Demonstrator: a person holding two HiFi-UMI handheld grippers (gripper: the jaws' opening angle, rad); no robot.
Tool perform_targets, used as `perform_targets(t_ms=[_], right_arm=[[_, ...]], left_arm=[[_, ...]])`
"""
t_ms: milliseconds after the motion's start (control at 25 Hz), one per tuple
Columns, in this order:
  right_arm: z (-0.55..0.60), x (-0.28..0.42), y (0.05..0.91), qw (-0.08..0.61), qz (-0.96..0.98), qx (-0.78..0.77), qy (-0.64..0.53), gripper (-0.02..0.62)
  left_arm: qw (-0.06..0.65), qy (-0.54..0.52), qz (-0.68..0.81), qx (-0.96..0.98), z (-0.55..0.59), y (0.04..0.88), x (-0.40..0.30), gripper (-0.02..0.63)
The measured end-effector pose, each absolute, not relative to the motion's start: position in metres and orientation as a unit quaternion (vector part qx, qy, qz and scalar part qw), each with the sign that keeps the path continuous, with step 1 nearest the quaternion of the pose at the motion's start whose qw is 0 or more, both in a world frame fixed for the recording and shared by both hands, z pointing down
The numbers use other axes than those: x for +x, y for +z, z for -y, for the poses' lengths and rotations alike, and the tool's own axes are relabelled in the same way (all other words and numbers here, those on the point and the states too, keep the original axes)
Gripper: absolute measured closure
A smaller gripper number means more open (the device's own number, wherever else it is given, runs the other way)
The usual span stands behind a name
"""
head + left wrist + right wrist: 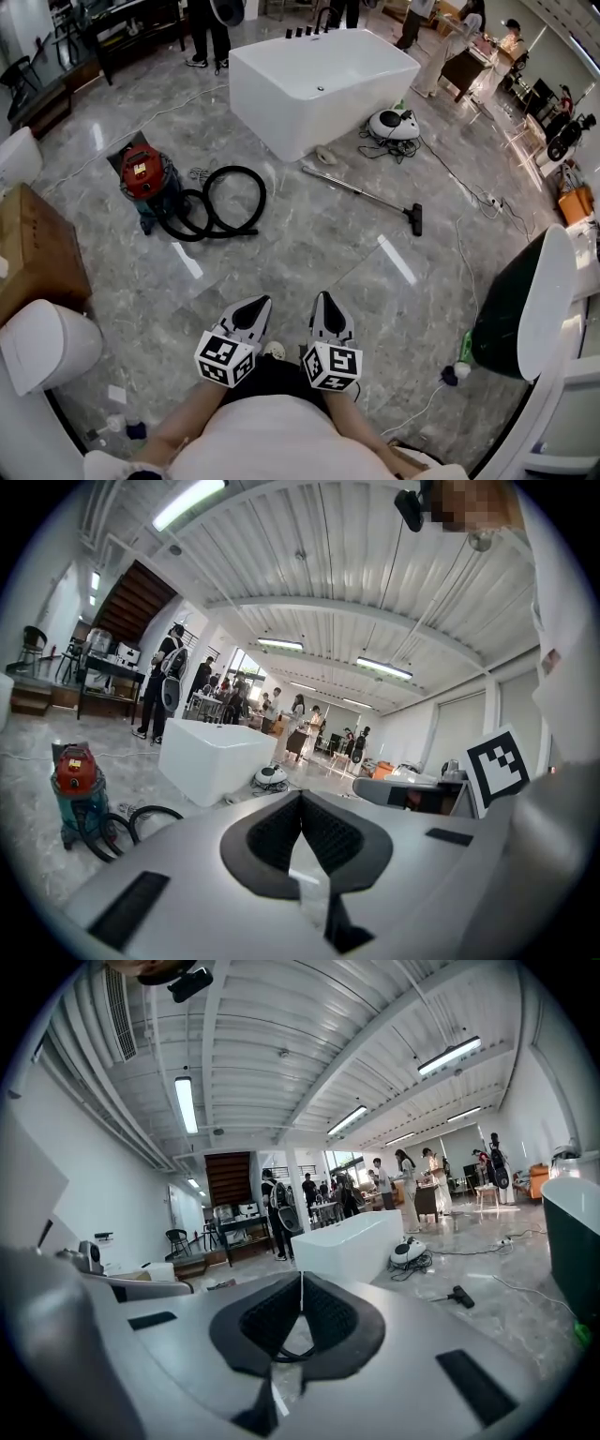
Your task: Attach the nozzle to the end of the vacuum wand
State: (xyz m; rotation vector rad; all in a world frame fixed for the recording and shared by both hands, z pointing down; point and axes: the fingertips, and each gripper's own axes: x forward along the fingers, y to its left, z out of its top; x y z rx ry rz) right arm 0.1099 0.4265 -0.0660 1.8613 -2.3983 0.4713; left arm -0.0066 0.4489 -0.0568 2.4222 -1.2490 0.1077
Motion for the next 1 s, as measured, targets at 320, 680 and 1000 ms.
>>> perform_targets(t_ms=[320,680,1000], right_arm=[[-0.392,0.144,-0.061,0.036,0.776,0.611,0.153,0.580],[-0.376,0.173,-0.056,0.032,0.763,0.623,0.167,0.580],[-0.342,0.178,-0.047,0.032,0.764,0.621,0.173,0.580]], left_arm=[[0.207,0.038,0.439,0.873,-0.410,-0.050,0.027,0.598],[0.208,0.049,0.426,0.879,-0.387,-0.052,0.055,0.598],[0.211,0.055,0.426,0.878,-0.350,-0.044,0.058,0.598]])
